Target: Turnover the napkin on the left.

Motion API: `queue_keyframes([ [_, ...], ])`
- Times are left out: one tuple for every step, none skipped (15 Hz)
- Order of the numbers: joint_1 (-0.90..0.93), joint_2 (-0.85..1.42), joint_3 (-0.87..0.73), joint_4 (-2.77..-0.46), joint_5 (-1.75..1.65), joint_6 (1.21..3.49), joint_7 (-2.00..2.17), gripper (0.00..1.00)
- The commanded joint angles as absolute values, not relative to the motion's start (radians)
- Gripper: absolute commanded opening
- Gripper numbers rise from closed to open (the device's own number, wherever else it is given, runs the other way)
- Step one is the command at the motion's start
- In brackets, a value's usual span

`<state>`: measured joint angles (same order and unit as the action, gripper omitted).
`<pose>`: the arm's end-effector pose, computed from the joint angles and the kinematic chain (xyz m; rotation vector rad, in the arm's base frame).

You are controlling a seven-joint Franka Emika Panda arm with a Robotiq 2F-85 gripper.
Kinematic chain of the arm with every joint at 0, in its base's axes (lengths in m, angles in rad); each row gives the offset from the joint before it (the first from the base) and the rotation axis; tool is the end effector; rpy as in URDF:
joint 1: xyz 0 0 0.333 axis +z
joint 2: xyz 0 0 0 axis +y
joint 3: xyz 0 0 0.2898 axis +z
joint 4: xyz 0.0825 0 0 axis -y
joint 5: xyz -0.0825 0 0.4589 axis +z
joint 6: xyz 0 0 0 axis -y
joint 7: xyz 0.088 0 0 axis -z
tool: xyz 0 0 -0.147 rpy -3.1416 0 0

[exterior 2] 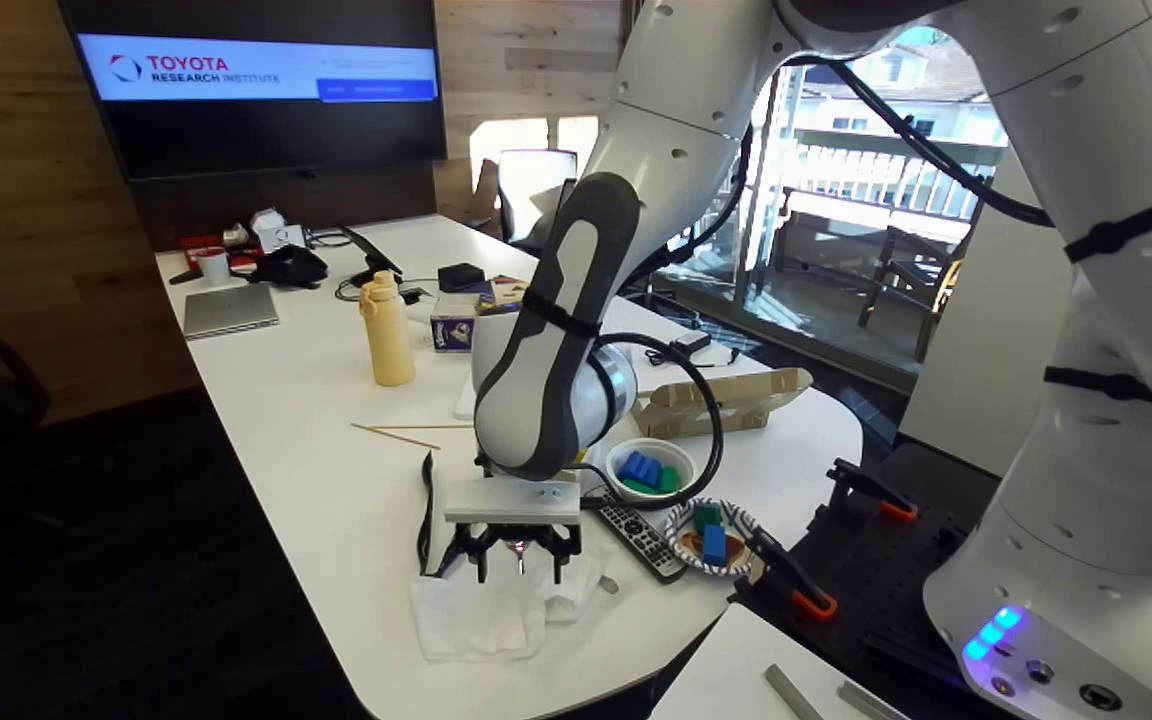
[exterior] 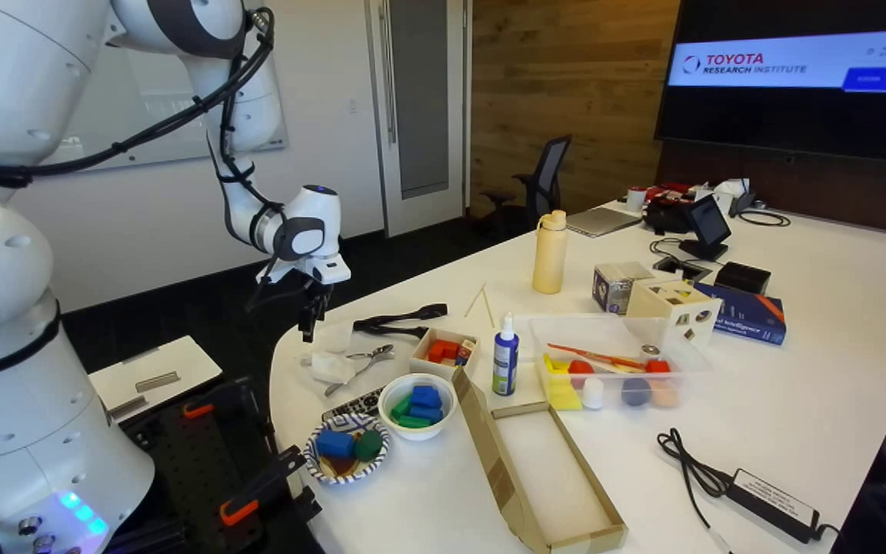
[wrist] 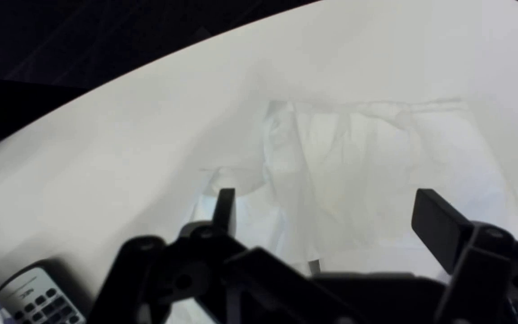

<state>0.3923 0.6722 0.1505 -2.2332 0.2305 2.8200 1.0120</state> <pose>0.4299 0.2741 -0.0689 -2.8811 1.0843 0.2672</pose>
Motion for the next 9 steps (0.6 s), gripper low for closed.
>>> queue_keyframes([
  [0.354, 0.694, 0.200, -2.136, 0.243, 2.689, 0.920, 1.00],
  [0.353, 0.708, 0.209, -2.108, 0.253, 2.657, 0.910, 1.00],
  [0.354, 0.724, 0.217, -2.083, 0.264, 2.632, 0.908, 1.00],
  [0.364, 0.740, 0.217, -2.065, 0.275, 2.616, 0.927, 1.00],
  [0.368, 0.755, 0.220, -2.051, 0.286, 2.606, 0.938, 1.00],
  [0.378, 0.770, 0.218, -2.042, 0.295, 2.601, 0.953, 1.00],
  [0.385, 0.787, 0.213, -2.030, 0.298, 2.599, 0.960, 1.00],
  [0.398, 0.800, 0.203, -2.020, 0.297, 2.592, 0.973, 1.00],
  [0.407, 0.814, 0.195, -2.009, 0.295, 2.585, 0.983, 1.00],
])
